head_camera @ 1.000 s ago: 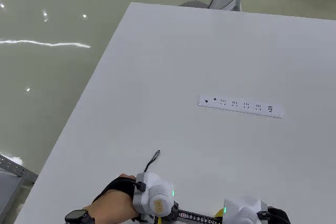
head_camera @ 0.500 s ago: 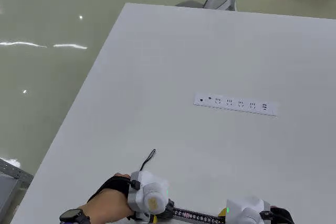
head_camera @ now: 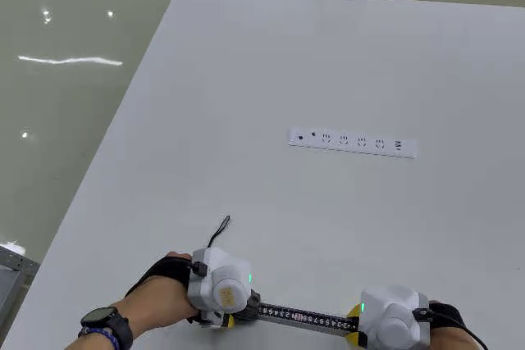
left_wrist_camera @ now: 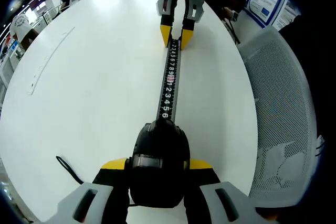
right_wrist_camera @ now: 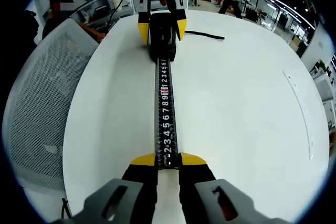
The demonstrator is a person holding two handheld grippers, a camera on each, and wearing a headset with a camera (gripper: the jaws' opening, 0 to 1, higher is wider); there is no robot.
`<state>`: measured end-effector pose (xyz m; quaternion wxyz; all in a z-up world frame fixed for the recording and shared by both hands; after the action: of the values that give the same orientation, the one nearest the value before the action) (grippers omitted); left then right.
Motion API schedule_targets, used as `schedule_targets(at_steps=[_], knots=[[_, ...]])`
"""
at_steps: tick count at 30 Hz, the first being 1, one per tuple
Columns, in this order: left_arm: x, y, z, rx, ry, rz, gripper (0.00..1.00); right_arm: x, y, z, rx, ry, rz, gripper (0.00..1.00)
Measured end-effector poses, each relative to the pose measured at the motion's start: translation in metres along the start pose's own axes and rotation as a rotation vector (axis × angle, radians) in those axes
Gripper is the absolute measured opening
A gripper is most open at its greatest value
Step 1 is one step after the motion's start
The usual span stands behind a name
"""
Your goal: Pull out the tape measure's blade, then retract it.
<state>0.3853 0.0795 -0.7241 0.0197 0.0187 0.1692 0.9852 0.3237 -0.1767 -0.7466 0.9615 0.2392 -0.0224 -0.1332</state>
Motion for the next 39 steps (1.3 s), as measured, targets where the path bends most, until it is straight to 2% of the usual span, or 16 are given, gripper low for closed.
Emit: schedule_targets(at_steps=[14,39], knots=[[0.001,0.001,0.000,-0.013,0.003,-0.007,0.37,-0.003,-0.017,0.010,-0.007,-0.020,-0.011,0.13],[0.001,0.002,0.000,-0.039,0.004,-0.014,0.37,-0.002,-0.043,0.026,-0.025,-0.028,-0.017,0.13]])
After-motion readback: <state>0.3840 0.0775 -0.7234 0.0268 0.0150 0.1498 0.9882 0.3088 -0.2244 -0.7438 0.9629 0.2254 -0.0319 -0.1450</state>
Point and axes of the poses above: the centre of the closed fingertips' face, and the gripper's own axes: z roughly backward along the fingers, x roughly to its right, y roughly out of its top, the point moved 9 cm from there along z, roughly backward along the fingers
